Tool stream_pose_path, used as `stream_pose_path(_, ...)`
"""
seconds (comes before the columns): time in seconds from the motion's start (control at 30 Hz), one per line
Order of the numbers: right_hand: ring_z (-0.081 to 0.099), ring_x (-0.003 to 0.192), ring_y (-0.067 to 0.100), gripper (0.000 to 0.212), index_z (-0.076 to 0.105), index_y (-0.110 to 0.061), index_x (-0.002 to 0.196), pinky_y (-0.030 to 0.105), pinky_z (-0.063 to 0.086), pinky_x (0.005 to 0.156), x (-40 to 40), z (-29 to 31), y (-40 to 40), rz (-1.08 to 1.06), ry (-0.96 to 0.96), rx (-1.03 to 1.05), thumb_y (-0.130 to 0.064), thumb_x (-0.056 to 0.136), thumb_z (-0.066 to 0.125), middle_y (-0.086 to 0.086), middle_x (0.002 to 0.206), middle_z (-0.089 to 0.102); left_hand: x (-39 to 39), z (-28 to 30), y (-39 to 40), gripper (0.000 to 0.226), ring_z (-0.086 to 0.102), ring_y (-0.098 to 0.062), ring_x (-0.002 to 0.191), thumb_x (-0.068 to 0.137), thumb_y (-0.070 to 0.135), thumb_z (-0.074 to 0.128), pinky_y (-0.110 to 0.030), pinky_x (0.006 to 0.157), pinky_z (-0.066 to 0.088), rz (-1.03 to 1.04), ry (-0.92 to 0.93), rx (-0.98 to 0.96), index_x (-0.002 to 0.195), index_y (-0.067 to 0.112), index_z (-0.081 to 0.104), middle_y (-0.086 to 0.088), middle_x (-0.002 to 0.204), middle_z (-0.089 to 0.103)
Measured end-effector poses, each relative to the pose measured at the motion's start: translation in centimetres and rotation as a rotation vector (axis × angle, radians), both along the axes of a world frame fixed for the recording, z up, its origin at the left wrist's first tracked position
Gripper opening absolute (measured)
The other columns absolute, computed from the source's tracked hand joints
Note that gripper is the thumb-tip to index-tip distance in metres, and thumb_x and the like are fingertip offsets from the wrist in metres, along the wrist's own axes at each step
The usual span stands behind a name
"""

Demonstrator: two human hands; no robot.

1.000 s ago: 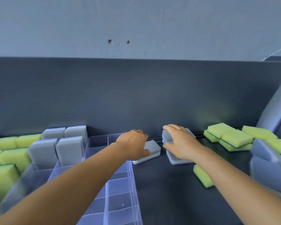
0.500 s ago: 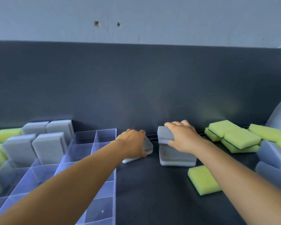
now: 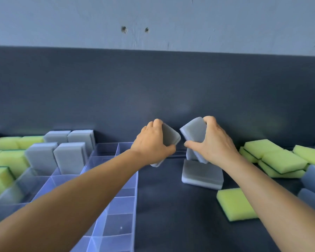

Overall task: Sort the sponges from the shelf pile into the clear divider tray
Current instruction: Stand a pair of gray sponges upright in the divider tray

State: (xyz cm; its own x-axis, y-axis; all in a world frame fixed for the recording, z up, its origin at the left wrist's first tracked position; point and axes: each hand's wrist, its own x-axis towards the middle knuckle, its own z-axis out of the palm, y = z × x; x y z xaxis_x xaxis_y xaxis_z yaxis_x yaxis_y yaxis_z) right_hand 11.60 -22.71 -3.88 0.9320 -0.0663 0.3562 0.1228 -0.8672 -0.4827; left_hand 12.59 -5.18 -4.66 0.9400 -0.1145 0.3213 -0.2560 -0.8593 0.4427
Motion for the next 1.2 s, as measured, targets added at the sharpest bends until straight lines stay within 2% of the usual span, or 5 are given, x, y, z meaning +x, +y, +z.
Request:
stream_pose_path(0.17,0.032,0.135,0.025,0.101,0.003,-0.04,0.146,0.039,0.035,0.099,-2.2,0.5,1.8,0.116,-0.003,0.056,-0.054,0.072,0.071,-0.002,0.15,0.034,-1.5,1.6,2.0,0.088,0.049,-0.022,0.104,0.073,0.045,0.074,-0.033,0.086,0.044,-0.093,0.031,-0.148,0.141,0.033,0.02,0.0,0.113,0.047)
stream_pose_path(0.4,0.043,0.108,0.017,0.079,0.026,-0.034,0.139,0.031,0.036,0.083,-5.3,2.2,6.5,0.2,-0.058,0.129,-0.05,0.075,0.07,-0.002,0.135,0.043,-4.9,3.4,6.8,0.065,0.05,-0.013,0.096,0.068,0.046,0.08,-0.023,0.078,0.04,-0.166,0.033,-0.185,0.124,0.034,0.049,0.006,0.111,0.043)
stream_pose_path(0.8,0.054,0.088,0.013,0.033,0.047,-0.027,0.111,0.017,0.039,0.062,-10.3,4.0,16.5,0.366,-0.095,0.213,-0.035,0.084,0.066,-0.007,0.105,0.055,-10.9,5.8,19.1,0.039,0.053,-0.014,0.094,0.081,0.04,0.069,-0.019,0.07,0.038,-0.126,-0.026,-0.016,0.116,0.029,0.058,0.001,0.111,0.057)
stream_pose_path(1.07,0.058,0.091,0.018,0.044,0.045,-0.028,0.124,0.03,0.047,0.074,-11.1,3.0,22.7,0.428,-0.051,0.307,-0.029,0.085,0.066,-0.007,0.11,0.055,-13.3,5.2,26.2,0.041,0.051,-0.016,0.096,0.081,0.038,0.069,-0.024,0.078,0.036,-0.007,-0.022,0.064,0.118,0.028,0.057,0.001,0.113,0.056)
stream_pose_path(1.2,0.055,0.081,0.015,0.036,0.05,-0.029,0.119,0.023,0.04,0.063,-10.7,2.0,24.4,0.443,-0.003,0.284,-0.026,0.085,0.063,-0.005,0.111,0.057,-13.4,4.6,28.7,0.044,0.051,-0.016,0.099,0.081,0.036,0.07,-0.025,0.08,0.036,0.038,-0.003,0.069,0.121,0.027,0.055,0.0,0.117,0.057)
